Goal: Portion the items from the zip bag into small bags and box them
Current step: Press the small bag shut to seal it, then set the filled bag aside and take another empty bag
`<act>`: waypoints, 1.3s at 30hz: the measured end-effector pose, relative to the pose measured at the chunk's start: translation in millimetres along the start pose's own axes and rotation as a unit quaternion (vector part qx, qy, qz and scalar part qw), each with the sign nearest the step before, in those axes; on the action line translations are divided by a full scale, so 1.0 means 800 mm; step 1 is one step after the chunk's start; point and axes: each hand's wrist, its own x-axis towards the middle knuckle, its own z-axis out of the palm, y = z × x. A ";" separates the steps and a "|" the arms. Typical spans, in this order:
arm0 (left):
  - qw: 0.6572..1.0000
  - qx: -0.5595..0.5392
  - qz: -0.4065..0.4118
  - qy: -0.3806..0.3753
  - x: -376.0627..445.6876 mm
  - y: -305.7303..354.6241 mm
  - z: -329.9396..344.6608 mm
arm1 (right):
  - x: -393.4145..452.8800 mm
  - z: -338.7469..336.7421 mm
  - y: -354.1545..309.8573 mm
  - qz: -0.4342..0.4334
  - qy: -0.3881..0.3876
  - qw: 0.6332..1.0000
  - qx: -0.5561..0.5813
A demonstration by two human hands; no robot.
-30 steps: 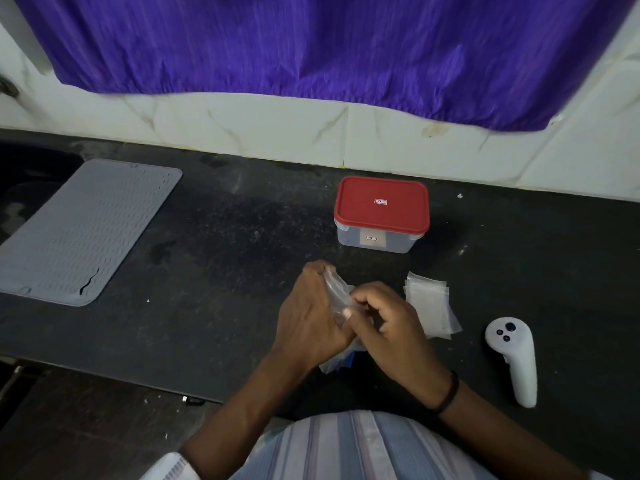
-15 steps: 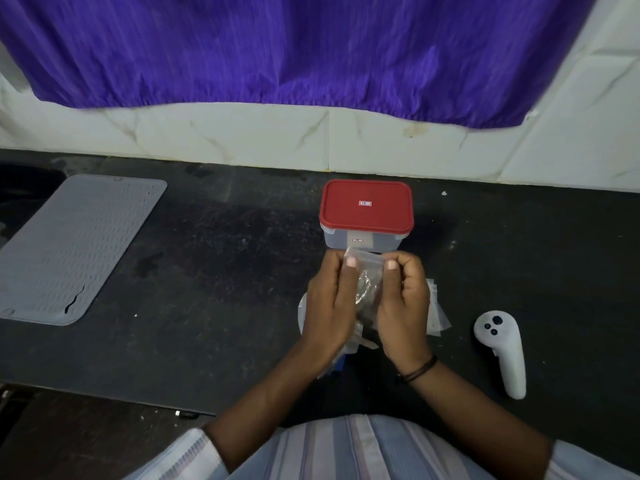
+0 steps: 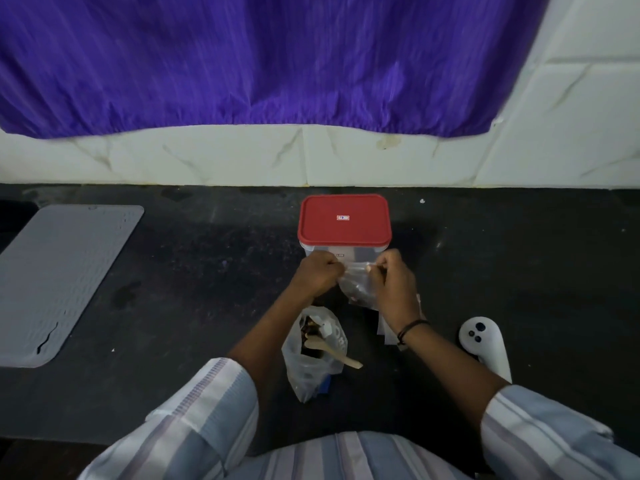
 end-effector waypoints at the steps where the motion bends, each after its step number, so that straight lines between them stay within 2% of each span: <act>1: 1.000 0.000 -0.023 -0.015 0.007 -0.003 0.002 | 0.004 0.006 0.007 0.001 -0.013 1.000 -0.026; 6: 0.993 0.027 -0.100 -0.051 0.029 -0.010 0.006 | 0.020 0.023 0.020 0.010 -0.114 0.970 -0.216; 9: 0.991 0.020 -0.117 -0.067 0.036 -0.008 0.007 | 0.025 0.025 0.020 -0.007 -0.141 0.951 -0.275; 12: 0.987 0.068 -0.123 -0.080 0.043 -0.007 0.007 | 0.025 0.027 0.019 -0.027 -0.152 0.940 -0.305; 15: 0.980 0.146 -0.103 -0.082 0.046 -0.009 0.007 | 0.018 0.022 0.020 -0.042 -0.148 0.941 -0.300; 18: 0.963 0.254 -0.074 -0.049 0.036 -0.005 0.002 | 0.006 0.001 0.022 -0.047 -0.115 0.958 -0.260; 21: 0.948 0.309 -0.064 -0.030 0.024 -0.005 -0.005 | -0.007 -0.032 0.033 0.012 -0.073 0.966 -0.247; 23: 0.942 0.330 -0.051 -0.026 0.013 0.000 -0.004 | -0.018 -0.055 0.050 0.059 -0.091 0.953 -0.284; 27: 0.947 0.315 0.006 -0.059 -0.006 0.018 0.015 | -0.038 -0.081 0.075 0.074 -0.153 0.943 -0.286; 31: 0.955 0.274 0.046 -0.106 -0.013 0.029 0.043 | -0.039 -0.077 0.078 0.063 -0.127 0.950 -0.277; 36: 0.959 0.244 0.083 -0.114 -0.023 0.030 0.055 | -0.045 -0.083 0.067 0.042 -0.119 0.959 -0.254; 39: 0.972 0.193 0.108 -0.079 -0.036 0.035 0.045 | -0.048 -0.103 0.038 0.042 -0.130 0.974 -0.181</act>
